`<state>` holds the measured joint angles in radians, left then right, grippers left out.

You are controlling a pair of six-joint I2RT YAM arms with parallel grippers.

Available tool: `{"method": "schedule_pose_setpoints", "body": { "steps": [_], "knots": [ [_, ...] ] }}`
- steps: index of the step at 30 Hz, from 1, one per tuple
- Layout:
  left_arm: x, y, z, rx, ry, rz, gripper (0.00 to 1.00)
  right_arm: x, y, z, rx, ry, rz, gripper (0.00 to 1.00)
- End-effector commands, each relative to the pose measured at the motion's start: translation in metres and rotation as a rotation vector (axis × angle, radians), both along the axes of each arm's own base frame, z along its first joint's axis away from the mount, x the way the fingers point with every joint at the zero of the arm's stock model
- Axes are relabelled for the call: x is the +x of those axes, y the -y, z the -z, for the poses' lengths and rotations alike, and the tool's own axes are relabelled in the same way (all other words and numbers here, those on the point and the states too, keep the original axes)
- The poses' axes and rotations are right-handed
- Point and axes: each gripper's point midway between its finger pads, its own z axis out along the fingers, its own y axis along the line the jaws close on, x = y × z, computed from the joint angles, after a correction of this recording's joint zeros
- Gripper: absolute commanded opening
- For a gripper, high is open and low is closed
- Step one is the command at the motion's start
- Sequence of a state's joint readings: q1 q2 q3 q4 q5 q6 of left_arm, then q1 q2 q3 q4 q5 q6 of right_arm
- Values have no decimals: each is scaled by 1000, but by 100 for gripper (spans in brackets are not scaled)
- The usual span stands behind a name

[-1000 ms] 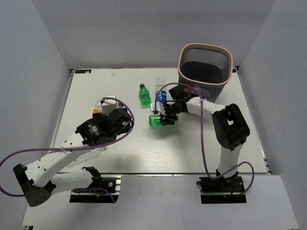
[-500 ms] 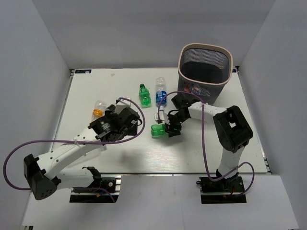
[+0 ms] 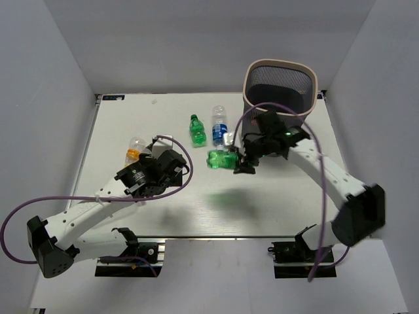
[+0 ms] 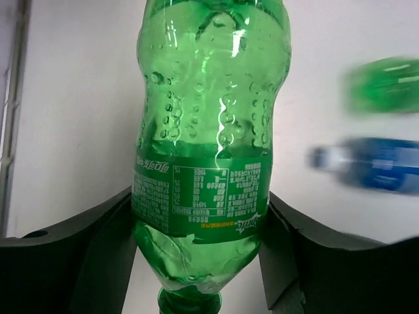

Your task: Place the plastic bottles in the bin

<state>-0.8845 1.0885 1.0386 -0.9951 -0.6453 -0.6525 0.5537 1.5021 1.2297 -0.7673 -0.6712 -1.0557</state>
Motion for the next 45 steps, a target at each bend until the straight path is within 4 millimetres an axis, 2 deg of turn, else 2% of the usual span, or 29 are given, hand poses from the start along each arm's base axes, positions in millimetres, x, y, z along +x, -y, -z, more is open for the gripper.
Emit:
{"method": "schedule_pose_setpoints", "body": {
  "steps": [1,3,6,8,9,10,11,12,13,14,15,18,19,20,21,22,23,24,25,26,27,31,34,38,39,41,43,44,45],
  "knots": [
    [-1,-7,-4,-2,15,-19,90,-4,-3,-103,209,143,57,4],
    [-3,-10,-6,-12,23,-19,83,7,2,-132,253,193,158,3],
    [-4,-5,-6,-25,17,0,77,25,6,-199,410,328,293,0],
    [2,0,-5,-13,25,20,77,35,10,-223,470,338,388,0],
    [5,3,-6,5,27,40,77,58,20,-245,520,393,526,0],
    [7,5,-5,22,19,48,77,69,24,-247,532,375,600,0],
    [15,13,-4,41,9,54,77,82,35,-268,555,424,690,0],
    [17,14,-2,72,-5,48,80,95,37,-261,539,390,747,0],
    [22,19,-7,75,-8,48,82,113,49,-264,527,399,830,0],
    [24,20,-4,107,-25,44,83,120,52,-260,515,388,851,0],
    [24,19,8,173,-82,46,87,127,62,-267,531,390,886,0],
    [21,26,15,190,-146,59,91,134,73,-277,562,390,915,0],
    [22,29,15,191,-155,74,91,134,74,-274,554,366,927,0],
    [20,30,16,184,-163,80,92,146,82,-270,542,361,961,0],
    [18,32,18,179,-178,99,92,149,85,-274,548,352,977,0],
    [20,34,14,172,-171,99,94,151,86,-267,521,308,993,0],
    [18,32,17,182,-197,96,94,157,97,-264,511,297,1012,0],
    [16,29,15,189,-216,77,95,159,95,-255,487,242,1000,16],
    [14,28,16,198,-234,63,97,160,95,-252,477,234,1001,37],
    [11,26,18,209,-253,47,97,159,98,-250,485,210,985,84],
    [9,18,20,245,-286,13,99,158,98,-246,479,201,982,90],
    [3,13,23,247,-321,-98,99,161,109,-241,492,184,1007,90],
    [-7,16,28,133,-349,-259,99,164,117,-247,519,184,1027,90],
    [-25,25,31,-207,-353,-604,99,163,128,-265,593,235,1028,90],
    [-26,24,28,-254,-337,-647,99,153,130,-266,604,238,1014,90],
    [-20,20,20,-365,-264,-763,99,153,131,-258,620,244,1003,90],
    [-12,7,5,-427,-171,-820,99,137,128,-266,652,256,954,90],
    [-9,-1,4,-432,-140,-848,99,136,127,-248,636,222,953,90],
    [-4,-9,2,-455,-104,-898,99,128,122,-254,659,233,910,90]
  ]
}}
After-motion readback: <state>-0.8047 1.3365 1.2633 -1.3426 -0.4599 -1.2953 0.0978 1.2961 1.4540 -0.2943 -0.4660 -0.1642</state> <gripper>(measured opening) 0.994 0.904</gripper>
